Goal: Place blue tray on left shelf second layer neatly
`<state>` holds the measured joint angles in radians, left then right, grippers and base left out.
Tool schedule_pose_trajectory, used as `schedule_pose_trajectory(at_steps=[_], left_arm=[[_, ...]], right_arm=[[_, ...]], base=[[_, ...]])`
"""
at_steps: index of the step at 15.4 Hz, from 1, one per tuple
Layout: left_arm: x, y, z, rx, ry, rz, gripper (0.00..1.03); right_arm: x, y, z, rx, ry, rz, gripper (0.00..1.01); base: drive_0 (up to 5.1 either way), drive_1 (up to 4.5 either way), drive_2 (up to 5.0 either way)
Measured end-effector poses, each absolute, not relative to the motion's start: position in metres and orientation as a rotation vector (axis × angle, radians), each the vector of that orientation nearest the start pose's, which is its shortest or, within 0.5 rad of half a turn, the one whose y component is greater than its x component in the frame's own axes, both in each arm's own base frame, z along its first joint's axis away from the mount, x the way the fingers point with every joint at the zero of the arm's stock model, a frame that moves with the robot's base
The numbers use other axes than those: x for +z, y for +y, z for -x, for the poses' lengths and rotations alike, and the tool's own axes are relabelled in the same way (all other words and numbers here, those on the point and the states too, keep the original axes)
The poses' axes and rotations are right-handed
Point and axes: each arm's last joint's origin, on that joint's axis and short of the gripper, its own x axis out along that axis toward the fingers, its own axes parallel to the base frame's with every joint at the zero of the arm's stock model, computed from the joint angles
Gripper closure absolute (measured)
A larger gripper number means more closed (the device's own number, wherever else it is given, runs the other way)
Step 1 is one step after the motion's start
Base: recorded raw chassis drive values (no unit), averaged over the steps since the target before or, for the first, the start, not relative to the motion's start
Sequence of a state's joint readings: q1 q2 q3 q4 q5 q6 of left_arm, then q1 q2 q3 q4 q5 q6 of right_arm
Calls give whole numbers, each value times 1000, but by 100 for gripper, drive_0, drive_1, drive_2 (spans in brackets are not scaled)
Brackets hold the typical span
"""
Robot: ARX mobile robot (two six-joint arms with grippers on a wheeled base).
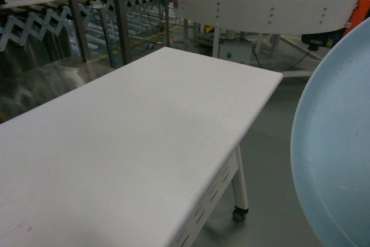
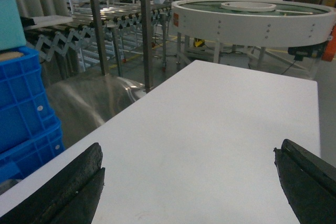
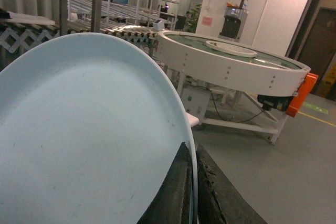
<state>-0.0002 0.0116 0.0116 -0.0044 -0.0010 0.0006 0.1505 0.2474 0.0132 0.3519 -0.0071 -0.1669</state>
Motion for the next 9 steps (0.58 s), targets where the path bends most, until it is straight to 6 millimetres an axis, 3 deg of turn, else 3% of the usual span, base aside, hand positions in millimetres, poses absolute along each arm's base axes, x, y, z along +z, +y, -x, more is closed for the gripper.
schedule_pose_trajectory(at_steps=[9], left_arm=[[166, 0, -98, 1, 4, -1, 5]], right_arm=[[181, 17, -111, 147, -130, 158, 99]], base=[[-156, -156, -156]])
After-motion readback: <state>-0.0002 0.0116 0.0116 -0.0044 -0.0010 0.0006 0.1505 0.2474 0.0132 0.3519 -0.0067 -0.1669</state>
